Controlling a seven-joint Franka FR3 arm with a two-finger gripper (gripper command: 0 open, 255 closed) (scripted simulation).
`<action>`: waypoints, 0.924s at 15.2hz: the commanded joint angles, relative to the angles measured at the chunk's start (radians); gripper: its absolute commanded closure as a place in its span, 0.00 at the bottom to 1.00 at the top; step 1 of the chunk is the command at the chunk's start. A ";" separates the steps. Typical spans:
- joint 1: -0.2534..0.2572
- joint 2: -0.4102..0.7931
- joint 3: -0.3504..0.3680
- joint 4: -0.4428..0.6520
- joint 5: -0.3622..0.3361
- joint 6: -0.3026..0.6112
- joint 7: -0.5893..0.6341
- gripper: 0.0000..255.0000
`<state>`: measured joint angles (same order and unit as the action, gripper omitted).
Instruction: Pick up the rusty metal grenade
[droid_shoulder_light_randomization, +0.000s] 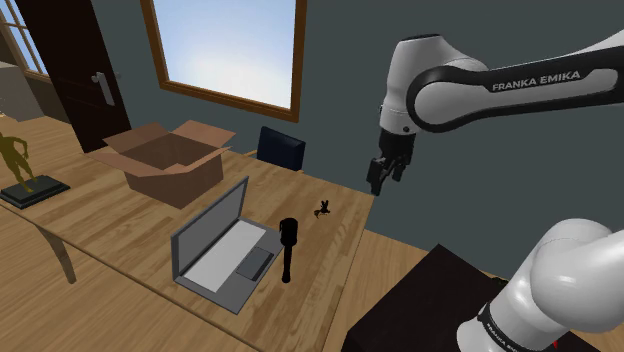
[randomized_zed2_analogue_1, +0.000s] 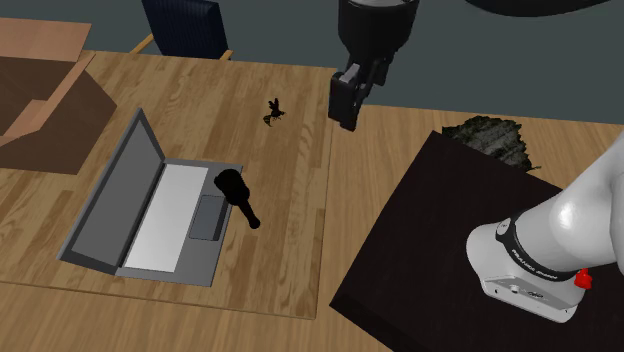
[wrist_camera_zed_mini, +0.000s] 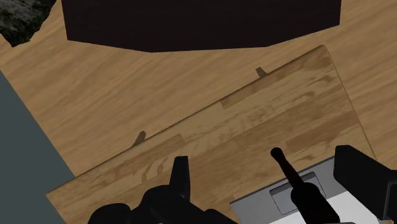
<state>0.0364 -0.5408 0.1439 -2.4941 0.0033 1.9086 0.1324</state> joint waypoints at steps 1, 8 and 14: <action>0.002 0.079 0.023 0.022 0.003 0.067 0.031 0.00; 0.004 0.329 0.091 0.094 -0.025 0.271 0.144 0.00; 0.010 0.562 0.129 0.211 -0.104 0.399 0.262 0.00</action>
<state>0.0455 -0.0223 0.2684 -2.3145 -0.0843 2.2926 0.3741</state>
